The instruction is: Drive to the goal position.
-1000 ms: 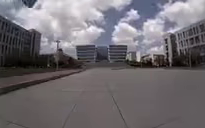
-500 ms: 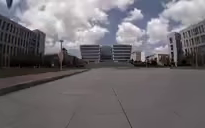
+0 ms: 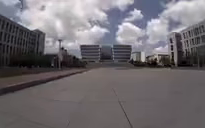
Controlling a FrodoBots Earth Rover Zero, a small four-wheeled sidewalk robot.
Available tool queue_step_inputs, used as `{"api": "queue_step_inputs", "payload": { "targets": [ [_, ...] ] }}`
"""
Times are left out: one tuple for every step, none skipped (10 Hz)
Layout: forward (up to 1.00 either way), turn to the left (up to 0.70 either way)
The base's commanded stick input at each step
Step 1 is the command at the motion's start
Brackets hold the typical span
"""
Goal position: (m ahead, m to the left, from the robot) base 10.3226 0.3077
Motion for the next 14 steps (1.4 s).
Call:
{"api": "queue_step_inputs", "payload": {
  "targets": [
    [0.70, 0.00],
    [0.70, 0.00],
    [0.70, 0.00],
    [0.70, 0.00],
    [0.70, 0.00],
    [0.70, 0.00],
    [0.70, 0.00],
    [0.70, 0.00],
    [0.70, 0.00],
    [0.70, 0.00],
    [0.70, 0.00],
    [0.70, 0.00],
    [0.70, 0.00],
    [0.70, 0.00]
  ]
}}
